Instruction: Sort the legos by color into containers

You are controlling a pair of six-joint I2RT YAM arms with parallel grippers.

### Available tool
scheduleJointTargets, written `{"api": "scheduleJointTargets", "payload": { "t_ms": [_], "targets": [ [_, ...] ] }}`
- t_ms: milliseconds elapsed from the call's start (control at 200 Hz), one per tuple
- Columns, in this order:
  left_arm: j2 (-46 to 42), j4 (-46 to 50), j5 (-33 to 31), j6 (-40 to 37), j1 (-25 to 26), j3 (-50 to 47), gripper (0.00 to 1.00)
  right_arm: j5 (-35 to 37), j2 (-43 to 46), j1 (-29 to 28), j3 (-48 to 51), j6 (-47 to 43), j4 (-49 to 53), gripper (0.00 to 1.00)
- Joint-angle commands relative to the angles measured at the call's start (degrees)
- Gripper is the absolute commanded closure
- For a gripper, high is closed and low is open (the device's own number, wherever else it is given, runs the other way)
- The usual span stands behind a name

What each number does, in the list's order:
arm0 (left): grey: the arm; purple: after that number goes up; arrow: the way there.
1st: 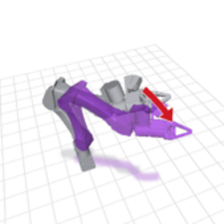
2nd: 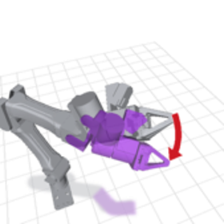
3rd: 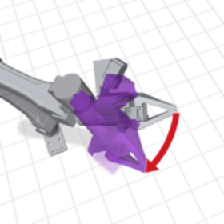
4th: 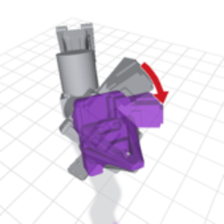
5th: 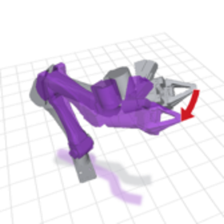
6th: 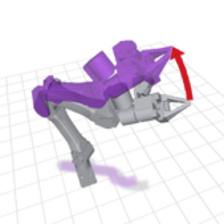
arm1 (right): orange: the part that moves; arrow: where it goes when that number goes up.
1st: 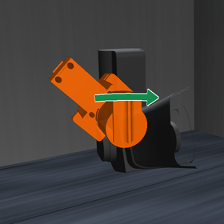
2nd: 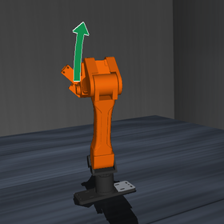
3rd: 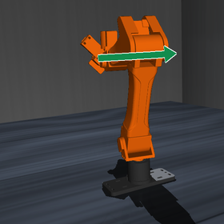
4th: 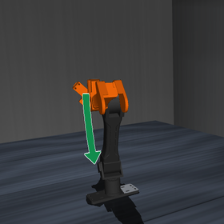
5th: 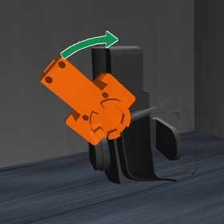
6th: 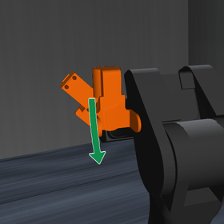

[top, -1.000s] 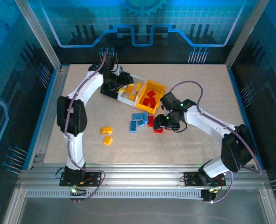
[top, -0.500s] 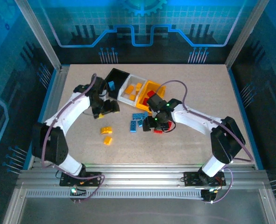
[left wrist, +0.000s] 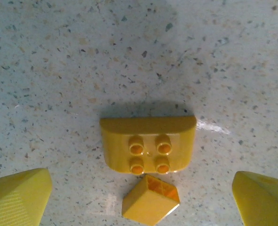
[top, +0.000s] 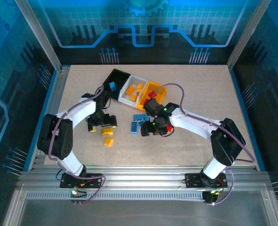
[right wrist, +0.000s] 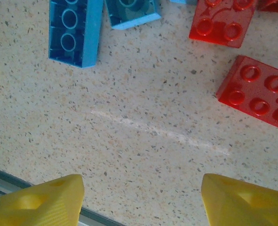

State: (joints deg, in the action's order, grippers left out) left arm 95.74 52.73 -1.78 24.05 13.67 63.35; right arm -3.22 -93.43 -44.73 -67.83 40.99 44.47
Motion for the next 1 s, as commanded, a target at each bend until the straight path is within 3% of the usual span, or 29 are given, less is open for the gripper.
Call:
{"api": "scheduleJointTargets", "payload": {
  "t_ms": [0, 335, 640, 996],
  "targets": [
    [1.5, -1.1, -1.5, 1.9, 0.2, 0.6, 0.01, 1.2, 2.1, -0.7, 1.4, 1.1, 0.3, 0.31],
    [6.3, -4.0, -1.0, 4.4, 0.7, 1.8, 0.02, 0.9, 0.9, -0.4, 0.3, -0.8, 0.9, 0.31],
    [10.0, -6.0, 0.0, 5.8, 1.5, 1.3, 0.15, 0.7, 1.4, 1.1, 1.2, -2.7, 1.5, 0.31],
    [7.8, -5.2, -0.3, 6.4, 2.5, -2.4, 0.13, -0.2, 2.3, 2.4, 4.5, -2.2, -0.6, 0.31]
  ]
}}
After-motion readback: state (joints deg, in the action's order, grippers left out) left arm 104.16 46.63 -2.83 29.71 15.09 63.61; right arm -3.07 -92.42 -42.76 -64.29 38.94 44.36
